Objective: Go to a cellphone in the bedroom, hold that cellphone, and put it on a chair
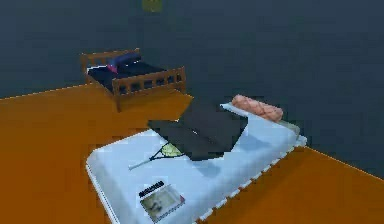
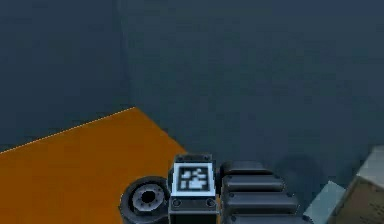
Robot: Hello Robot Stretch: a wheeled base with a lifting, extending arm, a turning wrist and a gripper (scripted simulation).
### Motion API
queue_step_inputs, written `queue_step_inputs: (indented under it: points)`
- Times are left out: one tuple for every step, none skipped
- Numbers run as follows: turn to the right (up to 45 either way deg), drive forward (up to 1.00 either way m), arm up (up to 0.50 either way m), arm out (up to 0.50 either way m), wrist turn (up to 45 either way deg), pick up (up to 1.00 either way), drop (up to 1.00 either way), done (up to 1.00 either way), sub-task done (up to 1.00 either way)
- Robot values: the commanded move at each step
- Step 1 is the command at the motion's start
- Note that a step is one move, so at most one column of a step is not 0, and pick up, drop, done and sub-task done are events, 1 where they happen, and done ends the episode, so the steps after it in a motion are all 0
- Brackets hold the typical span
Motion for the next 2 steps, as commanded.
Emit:
queue_step_inputs:
  points:
    - [-39.0, 0.00, 0.00, 0.00, 0.0, 0.00, 0.00, 0.00, 0.00]
    - [0.0, 0.10, 0.00, 0.00, 0.0, 0.00, 0.00, 0.00, 0.00]
